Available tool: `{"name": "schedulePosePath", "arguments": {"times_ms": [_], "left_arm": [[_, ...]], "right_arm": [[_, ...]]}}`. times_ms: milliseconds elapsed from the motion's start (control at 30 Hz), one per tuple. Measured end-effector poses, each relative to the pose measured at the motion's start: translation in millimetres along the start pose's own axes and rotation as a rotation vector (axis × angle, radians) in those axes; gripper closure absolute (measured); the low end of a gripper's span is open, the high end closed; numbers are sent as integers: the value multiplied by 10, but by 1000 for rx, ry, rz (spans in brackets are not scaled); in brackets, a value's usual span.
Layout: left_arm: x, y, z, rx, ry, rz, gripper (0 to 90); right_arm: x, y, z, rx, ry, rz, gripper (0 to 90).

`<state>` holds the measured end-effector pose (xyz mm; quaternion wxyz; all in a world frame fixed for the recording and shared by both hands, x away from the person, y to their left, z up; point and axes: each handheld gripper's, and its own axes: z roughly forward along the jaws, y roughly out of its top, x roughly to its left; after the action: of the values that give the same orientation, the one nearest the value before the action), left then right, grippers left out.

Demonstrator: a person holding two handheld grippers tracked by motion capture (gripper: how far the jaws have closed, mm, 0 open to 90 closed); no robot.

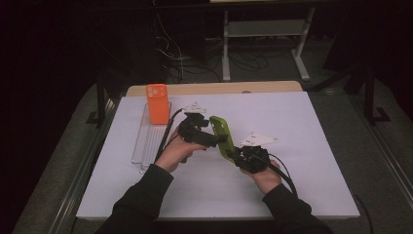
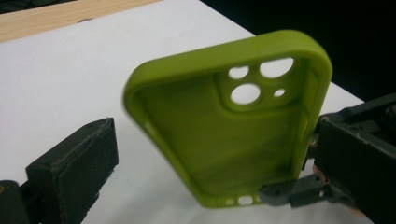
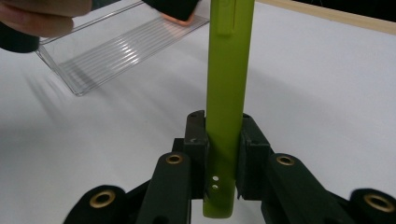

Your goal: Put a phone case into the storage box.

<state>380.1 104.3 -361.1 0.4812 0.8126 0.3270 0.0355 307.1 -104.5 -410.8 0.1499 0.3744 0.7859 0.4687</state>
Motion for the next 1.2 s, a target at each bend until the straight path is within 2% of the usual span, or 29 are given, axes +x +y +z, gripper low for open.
{"name": "schedulePosePath", "arguments": {"times_ms": [267, 333, 467, 733, 800, 900, 967, 1100, 1200], "left_arm": [[-41, 36, 112, -17, -3, -10, 2], [-47, 37, 115, -28, 2, -10, 53], [-34, 39, 118, -33, -3, -14, 67], [-47, 45, 103, -51, -18, 9, 108], [-44, 52, 90, -65, -33, -5, 127], [-48, 63, 82, -48, -7, 26, 136], [-36, 68, 72, -44, -10, 17, 137], [14, 90, 11, -26, 7, 28, 140], [45, 112, -40, -20, 20, 21, 140]], "right_arm": [[6, 11, -14, -7, 3, 1, 758], [11, 9, -12, -4, 5, 4, 759], [13, 6, -3, -3, 5, 5, 759], [10, 5, 17, 8, 10, 7, 753], [14, 7, 17, 14, 5, 0, 746], [14, 14, 12, 19, 39, -12, 648], [6, 16, -6, 14, 43, -28, 597], [-42, 19, -59, 20, 46, -35, 494], [-81, -7, -108, 43, 40, -46, 392]]}}
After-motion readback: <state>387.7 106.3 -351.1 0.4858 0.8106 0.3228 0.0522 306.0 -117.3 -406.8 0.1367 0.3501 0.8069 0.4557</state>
